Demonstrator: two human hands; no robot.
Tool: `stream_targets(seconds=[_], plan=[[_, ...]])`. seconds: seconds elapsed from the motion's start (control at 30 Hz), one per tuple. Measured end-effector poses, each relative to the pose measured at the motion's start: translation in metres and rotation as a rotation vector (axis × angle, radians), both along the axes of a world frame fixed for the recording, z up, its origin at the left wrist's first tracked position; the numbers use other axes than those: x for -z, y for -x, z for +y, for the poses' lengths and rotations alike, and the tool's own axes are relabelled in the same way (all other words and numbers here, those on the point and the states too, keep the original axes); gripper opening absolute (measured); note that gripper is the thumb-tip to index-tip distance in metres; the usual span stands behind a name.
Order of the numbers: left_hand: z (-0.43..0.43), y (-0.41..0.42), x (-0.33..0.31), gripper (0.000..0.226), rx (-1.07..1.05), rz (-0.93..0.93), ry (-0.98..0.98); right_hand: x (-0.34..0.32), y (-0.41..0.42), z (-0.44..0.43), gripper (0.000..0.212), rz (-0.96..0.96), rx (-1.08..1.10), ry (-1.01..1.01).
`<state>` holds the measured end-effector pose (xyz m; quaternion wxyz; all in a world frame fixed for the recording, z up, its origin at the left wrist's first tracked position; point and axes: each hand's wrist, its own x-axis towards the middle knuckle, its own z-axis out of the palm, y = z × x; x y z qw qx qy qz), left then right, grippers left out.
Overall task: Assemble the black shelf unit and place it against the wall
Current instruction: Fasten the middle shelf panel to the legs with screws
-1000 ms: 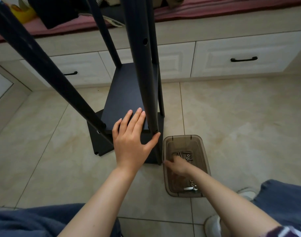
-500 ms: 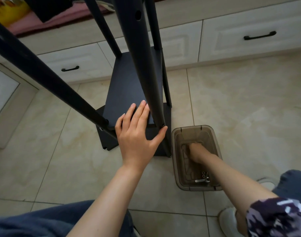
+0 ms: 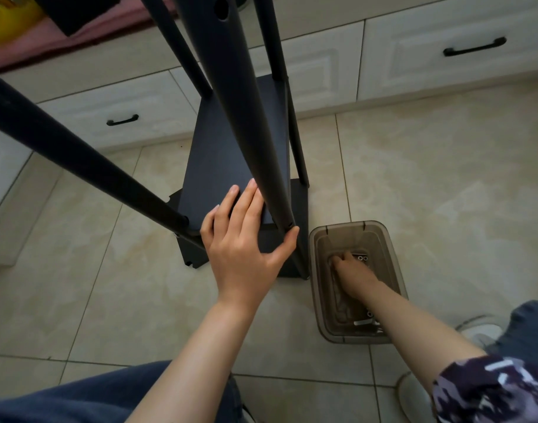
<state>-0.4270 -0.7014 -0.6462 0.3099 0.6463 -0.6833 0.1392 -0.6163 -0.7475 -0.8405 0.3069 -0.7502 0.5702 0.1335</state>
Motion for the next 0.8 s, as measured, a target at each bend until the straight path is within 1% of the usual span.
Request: stream_targets(seconds=[0.07, 0.23, 0.37, 0.43, 0.53, 0.63, 0.7, 0.77, 0.8], plan=[[0.0, 0.0, 0.0, 0.059, -0.001, -0.004, -0.001, 0.002, 0.0, 0.003, 0.037, 0.028, 0.0, -0.012], [0.0, 0.0, 0.0, 0.06, -0.004, 0.001, -0.008, 0.003, 0.0, 0.011, 0.047, 0.078, -0.029, 0.0], [-0.001, -0.001, 0.0, 0.06, -0.009, -0.01, -0.007, -0.003, 0.0, 0.009, 0.045, 0.045, -0.002, -0.003], [-0.001, -0.001, 0.0, 0.06, -0.011, -0.017, -0.004, -0.006, 0.001, 0.01, 0.038, 0.001, 0.035, -0.007], [0.0, 0.0, -0.001, 0.061, -0.008, -0.009, -0.001, -0.017, 0.0, 0.012, 0.018, -0.105, 0.201, -0.034], [0.0, 0.001, -0.002, 0.064, -0.012, -0.008, -0.011, -0.039, -0.005, 0.011, 0.018, -0.236, 0.422, -0.011], [0.001, 0.0, -0.003, 0.065, -0.012, -0.004, -0.024, -0.058, -0.009, 0.011, 0.012, -0.34, 0.541, 0.049], [0.002, 0.0, -0.005, 0.067, -0.01, 0.001, -0.04, -0.081, -0.013, 0.014, 0.006, -0.505, 0.678, 0.108], [0.003, -0.001, -0.005, 0.068, -0.01, 0.003, -0.054, -0.093, -0.015, 0.016, 0.008, -0.595, 0.765, 0.129]])
